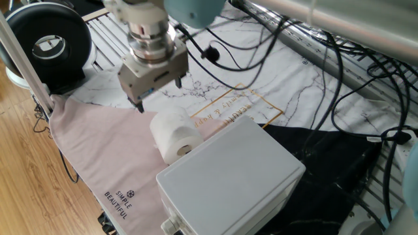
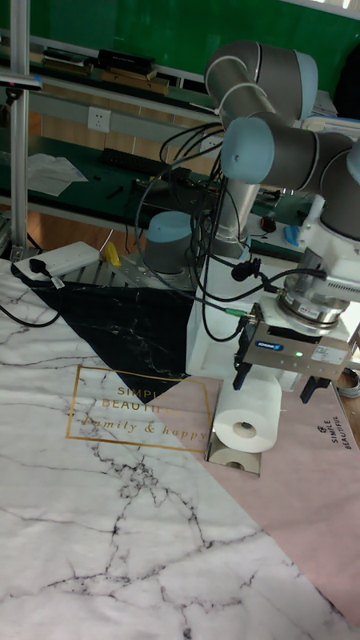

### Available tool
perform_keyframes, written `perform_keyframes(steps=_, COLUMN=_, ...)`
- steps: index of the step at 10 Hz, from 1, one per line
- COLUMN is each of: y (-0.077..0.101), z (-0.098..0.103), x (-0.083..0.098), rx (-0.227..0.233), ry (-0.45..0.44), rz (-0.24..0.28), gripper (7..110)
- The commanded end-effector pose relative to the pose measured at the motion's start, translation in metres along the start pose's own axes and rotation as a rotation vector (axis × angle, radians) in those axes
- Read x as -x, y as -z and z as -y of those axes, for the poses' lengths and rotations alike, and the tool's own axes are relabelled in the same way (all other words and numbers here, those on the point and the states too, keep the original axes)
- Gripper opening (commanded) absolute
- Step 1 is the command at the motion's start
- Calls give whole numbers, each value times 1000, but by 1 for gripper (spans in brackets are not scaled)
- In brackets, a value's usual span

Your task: Take the roll of paper down from the shelf

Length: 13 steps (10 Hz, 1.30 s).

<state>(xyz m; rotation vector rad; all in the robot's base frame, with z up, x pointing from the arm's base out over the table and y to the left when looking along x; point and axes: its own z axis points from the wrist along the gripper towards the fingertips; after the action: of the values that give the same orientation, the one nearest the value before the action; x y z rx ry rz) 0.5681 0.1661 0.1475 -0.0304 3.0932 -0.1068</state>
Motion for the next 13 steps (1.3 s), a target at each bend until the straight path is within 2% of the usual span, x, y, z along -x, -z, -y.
perform_keyframes(steps=1, y=14, z=2, x=14, rx=-34, ry=-2, rz=32, gripper=66)
perform_keyframes(steps=2, y=17, z=3, x=14, rx=-41, ry=-20, rz=38, gripper=7)
perform_keyframes(steps=3, y=19, z=-6, x=17, rx=-9, ry=-27, rz=52, gripper=7)
perform_keyframes(steps=5, y=26, z=1, x=26, rx=-43, ry=8, rz=102, gripper=7)
perform_keyframes(steps=6, y=30, z=-1, x=28, rx=-39, ry=20, rz=117, gripper=7)
perform_keyframes(steps=7, y=32, z=-2, x=28, rx=-47, ry=33, rz=110, gripper=7)
perform_keyframes(steps=8, y=29, z=-10, x=28, rx=-29, ry=16, rz=103, gripper=7)
perform_keyframes(steps=9, y=27, z=-8, x=19, rx=-40, ry=41, rz=76, gripper=7)
perform_keyframes(steps=10, y=20, z=-10, x=8, rx=-16, ry=80, rz=49, gripper=7)
perform_keyframes(steps=11, y=13, z=-4, x=2, rx=-16, ry=124, rz=31, gripper=7)
perform_keyframes(steps=12, y=10, z=18, x=3, rx=-78, ry=135, rz=20, gripper=7)
perform_keyframes(steps=13, y=1, z=32, x=-1, rx=-106, ry=154, rz=0, gripper=7)
